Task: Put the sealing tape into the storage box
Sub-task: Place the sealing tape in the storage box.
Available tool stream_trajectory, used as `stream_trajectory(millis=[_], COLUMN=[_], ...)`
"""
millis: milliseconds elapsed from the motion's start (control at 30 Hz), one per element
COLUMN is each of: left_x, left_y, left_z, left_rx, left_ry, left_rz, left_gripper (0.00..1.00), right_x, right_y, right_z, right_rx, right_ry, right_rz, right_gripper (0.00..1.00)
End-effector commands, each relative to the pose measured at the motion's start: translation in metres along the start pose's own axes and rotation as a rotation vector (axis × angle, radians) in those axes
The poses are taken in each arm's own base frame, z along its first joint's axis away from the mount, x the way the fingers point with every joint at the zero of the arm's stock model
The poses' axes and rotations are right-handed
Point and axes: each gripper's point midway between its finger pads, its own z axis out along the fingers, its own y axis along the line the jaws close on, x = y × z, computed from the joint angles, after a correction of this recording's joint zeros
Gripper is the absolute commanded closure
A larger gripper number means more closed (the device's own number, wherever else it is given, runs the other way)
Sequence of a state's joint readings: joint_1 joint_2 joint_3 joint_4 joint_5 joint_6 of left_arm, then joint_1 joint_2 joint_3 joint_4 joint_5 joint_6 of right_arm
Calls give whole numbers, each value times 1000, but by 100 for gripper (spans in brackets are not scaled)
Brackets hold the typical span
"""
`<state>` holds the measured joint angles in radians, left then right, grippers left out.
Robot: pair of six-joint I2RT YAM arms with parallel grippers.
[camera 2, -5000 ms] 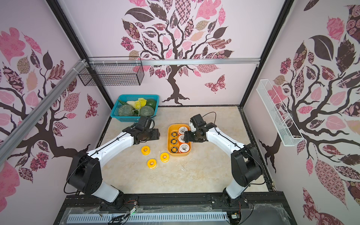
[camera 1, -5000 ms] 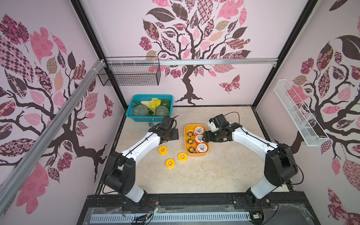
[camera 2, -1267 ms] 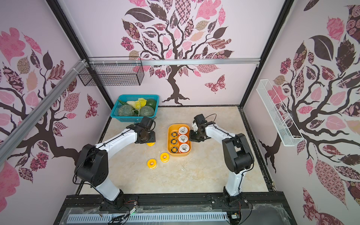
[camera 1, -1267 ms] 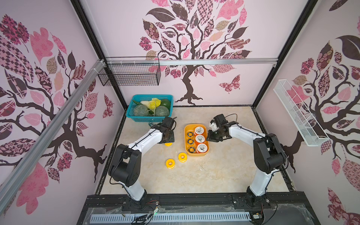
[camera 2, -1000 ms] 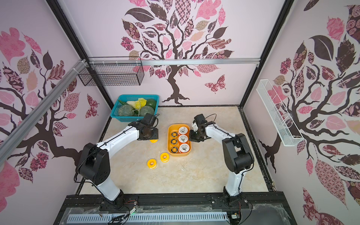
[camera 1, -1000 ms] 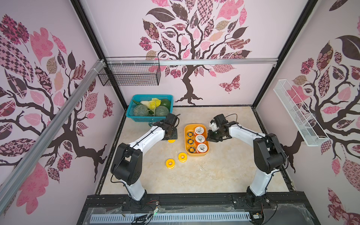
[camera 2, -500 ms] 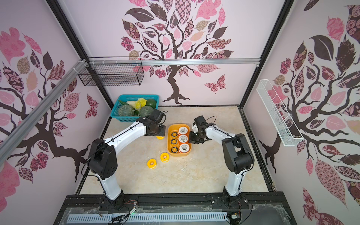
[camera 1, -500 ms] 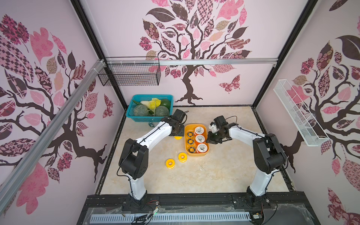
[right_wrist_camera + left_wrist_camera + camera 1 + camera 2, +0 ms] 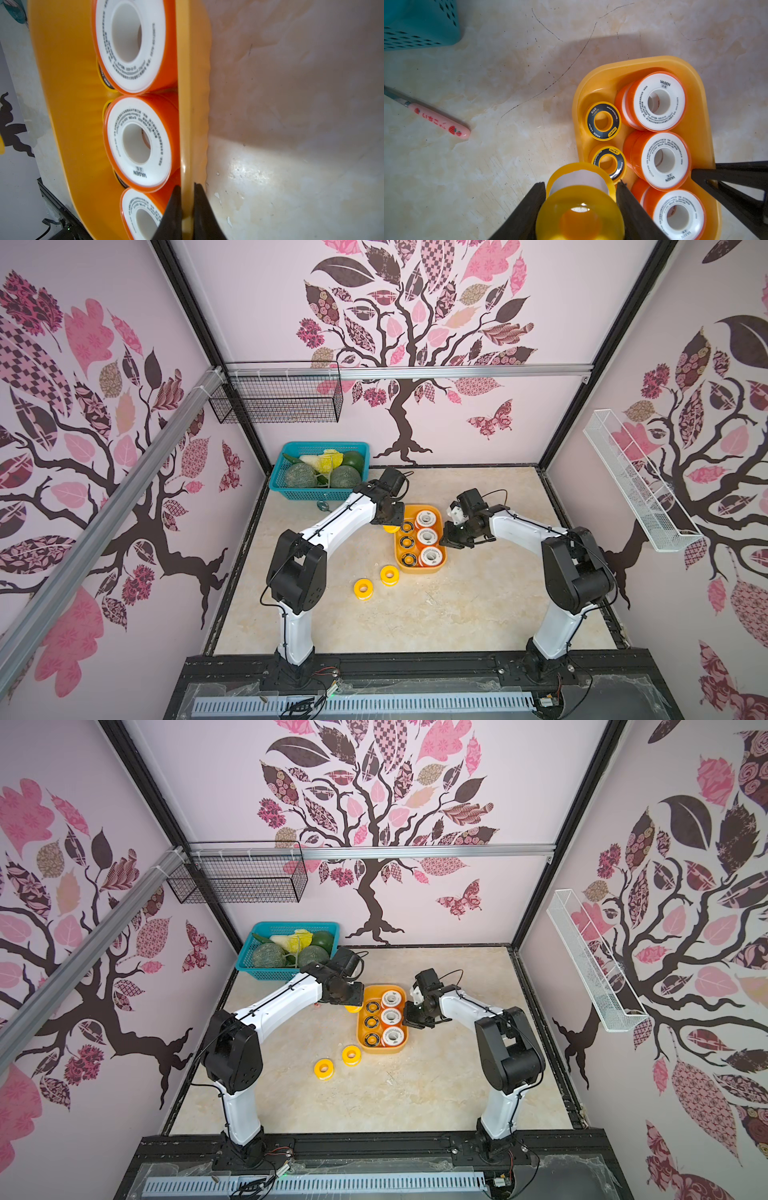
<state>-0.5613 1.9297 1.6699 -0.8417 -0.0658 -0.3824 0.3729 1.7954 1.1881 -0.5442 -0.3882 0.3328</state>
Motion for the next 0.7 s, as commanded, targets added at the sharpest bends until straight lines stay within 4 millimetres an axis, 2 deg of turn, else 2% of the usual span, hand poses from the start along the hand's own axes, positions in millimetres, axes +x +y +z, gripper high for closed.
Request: stream_trajectory(millis=[0,267,667], left_x=[-3,-12,-18], left_y=[-10,-25,-27], left_z=[3,14,43], left_rx=[13,18,-14], left_ry=[9,15,46], left_rz=[36,72,80], left_gripper=[44,44,44], right_x=[5,8,9], right_y=[11,15,16], right_z=[-9,-9,-10], right_rx=[-8,0,3], right_ry=[-5,-3,-2], right_rz=[-13,-23,-31], right_gripper=[86,86,86])
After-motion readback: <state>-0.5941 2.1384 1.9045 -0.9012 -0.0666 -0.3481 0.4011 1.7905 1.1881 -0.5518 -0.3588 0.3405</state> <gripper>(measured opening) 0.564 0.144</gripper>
